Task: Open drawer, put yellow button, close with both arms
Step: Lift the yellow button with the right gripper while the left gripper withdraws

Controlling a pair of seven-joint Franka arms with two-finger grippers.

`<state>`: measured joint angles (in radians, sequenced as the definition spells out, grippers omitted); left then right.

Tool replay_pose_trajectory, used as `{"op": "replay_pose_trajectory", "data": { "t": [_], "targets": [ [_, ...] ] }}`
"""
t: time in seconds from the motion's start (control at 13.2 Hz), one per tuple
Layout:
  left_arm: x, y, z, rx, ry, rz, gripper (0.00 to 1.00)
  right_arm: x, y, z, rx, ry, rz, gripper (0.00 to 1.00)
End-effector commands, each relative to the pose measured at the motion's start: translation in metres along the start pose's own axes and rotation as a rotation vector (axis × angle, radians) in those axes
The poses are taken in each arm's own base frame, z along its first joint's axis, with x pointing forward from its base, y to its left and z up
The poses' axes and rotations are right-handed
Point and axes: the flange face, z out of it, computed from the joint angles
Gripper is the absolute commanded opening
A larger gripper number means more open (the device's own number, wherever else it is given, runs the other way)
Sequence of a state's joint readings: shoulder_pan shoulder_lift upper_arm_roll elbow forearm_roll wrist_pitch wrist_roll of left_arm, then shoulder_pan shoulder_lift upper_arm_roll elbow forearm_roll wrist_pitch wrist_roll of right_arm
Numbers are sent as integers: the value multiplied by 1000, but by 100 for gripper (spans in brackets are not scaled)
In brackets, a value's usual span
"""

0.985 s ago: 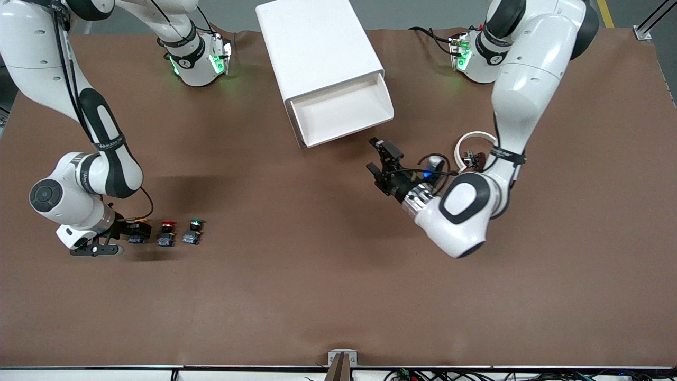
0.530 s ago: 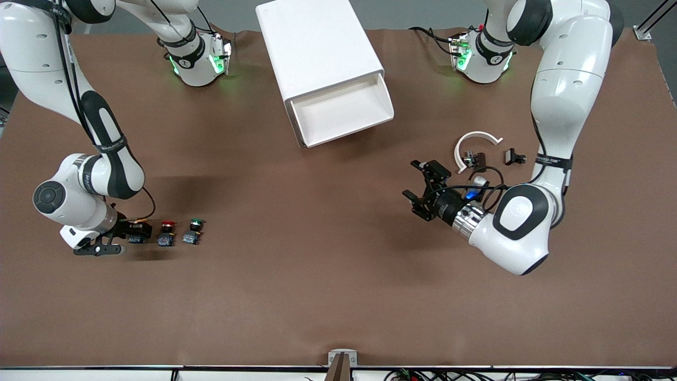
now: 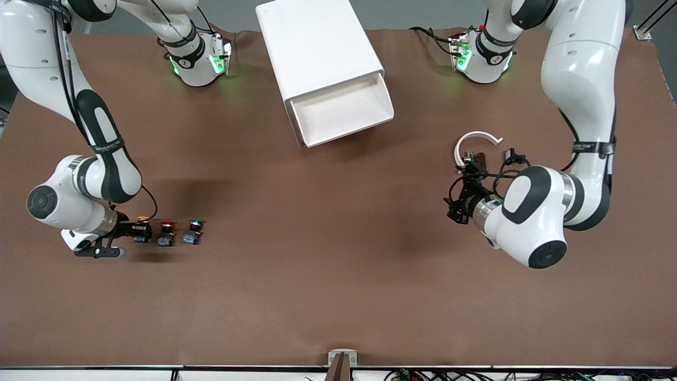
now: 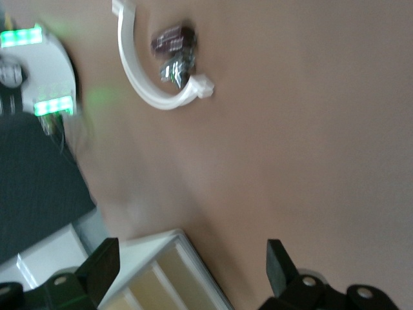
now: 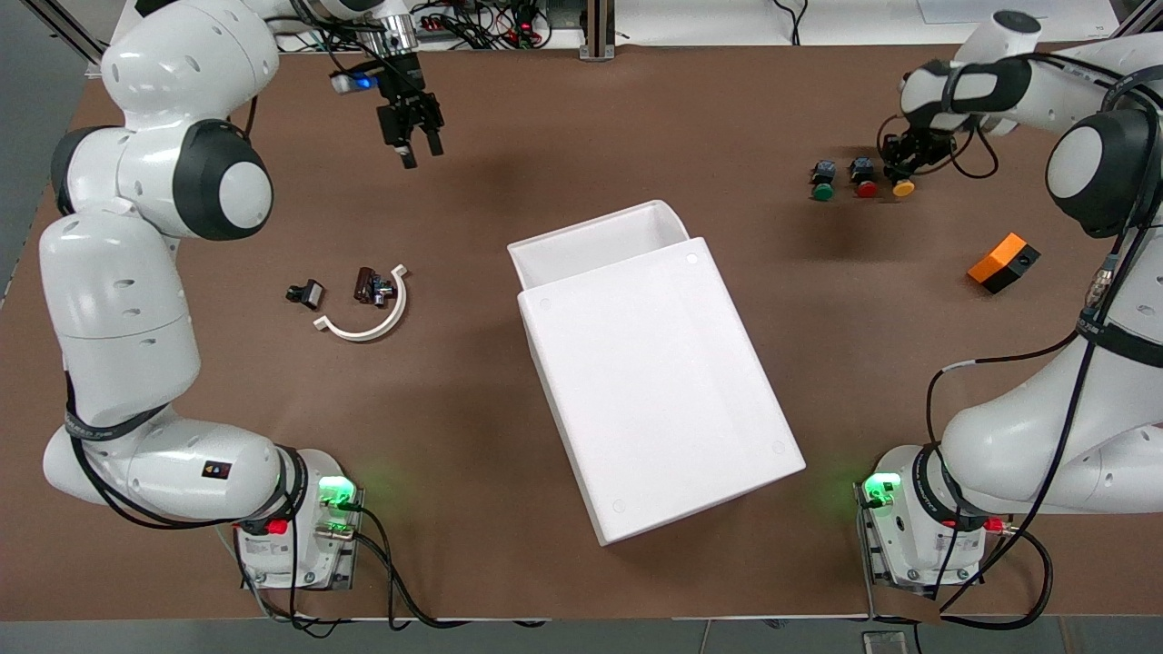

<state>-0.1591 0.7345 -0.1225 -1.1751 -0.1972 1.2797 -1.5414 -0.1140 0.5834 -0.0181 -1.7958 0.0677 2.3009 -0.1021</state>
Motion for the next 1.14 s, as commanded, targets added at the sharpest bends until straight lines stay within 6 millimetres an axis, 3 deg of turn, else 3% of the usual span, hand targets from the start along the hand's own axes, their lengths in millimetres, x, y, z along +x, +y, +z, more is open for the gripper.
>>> {"op": "replay_pose_trajectory", "data": {
  "t": [0.0,0.15,0.53,0.61,0.83,1.06],
  "targets": [
    [0,-30,-34,-31,209,214,100,-2,-58,-88,17,-92,117,0],
    [13,-45,-53,-21,320,338,100,-17,-107,-130,4,-122,207,0],
    [19,-85,-106,-85,433,573,100,-91,-244,-228,53,-168,390,0],
    [15,-100,-123,-117,462,635,100,-106,-270,-242,52,-153,407,0],
    [29,-146,-164,-196,502,707,100,-161,-352,-282,60,-108,488,0],
    [36,-183,-187,-199,547,889,100,-224,-439,-307,68,-76,581,0]
  ]
}}
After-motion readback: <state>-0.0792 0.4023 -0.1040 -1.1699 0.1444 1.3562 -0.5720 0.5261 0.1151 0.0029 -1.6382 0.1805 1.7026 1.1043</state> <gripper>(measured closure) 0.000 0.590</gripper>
